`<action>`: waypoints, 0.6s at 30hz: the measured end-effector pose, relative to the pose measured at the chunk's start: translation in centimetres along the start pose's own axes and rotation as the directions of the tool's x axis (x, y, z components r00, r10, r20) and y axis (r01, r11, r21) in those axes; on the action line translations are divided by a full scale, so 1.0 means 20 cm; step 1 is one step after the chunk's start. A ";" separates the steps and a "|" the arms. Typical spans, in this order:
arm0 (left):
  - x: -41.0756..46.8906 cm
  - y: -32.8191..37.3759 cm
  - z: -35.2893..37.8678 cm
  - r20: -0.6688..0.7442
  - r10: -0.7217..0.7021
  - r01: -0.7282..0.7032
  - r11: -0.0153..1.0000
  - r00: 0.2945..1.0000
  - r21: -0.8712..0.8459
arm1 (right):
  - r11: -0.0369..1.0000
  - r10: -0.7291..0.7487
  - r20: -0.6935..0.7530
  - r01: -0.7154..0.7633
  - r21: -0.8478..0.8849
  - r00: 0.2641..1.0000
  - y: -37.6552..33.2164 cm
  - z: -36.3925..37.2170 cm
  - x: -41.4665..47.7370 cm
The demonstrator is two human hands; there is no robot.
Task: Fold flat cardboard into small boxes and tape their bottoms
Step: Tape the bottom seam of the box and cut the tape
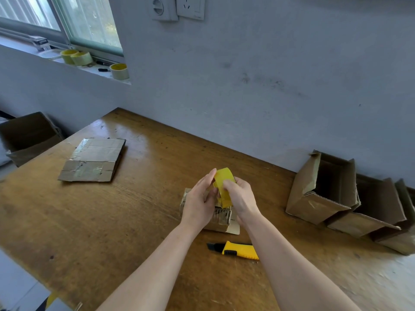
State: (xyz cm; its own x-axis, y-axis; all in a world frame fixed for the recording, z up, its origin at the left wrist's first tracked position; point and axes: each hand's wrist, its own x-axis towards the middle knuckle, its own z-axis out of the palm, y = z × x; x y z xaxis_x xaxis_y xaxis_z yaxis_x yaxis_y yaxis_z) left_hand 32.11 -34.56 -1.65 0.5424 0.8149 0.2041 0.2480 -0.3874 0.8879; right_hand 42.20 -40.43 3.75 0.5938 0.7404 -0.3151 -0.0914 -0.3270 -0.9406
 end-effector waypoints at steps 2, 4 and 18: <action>0.00 0.00 0.00 0.000 0.006 -0.006 1.000 1.000 0.004 | 1.000 0.015 0.016 -0.016 0.019 1.000 -0.01 -0.01 0.00; 0.00 0.01 0.01 0.002 0.008 -0.008 1.000 1.000 -0.017 | 1.000 0.023 0.007 -0.023 -0.008 1.000 -0.01 -0.01 0.01; 0.01 0.03 0.00 -0.064 -0.033 0.036 0.999 0.997 0.039 | 0.999 -0.040 0.055 0.039 0.027 0.998 -0.02 -0.02 -0.01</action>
State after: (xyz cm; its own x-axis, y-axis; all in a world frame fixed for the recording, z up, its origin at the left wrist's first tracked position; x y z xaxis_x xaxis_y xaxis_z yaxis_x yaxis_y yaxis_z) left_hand 32.40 -34.55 -1.10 0.4811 0.8534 0.2006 0.2983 -0.3745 0.8780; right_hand 42.34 -40.68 4.25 0.5520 0.7841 -0.2837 -0.0898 -0.2824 -0.9551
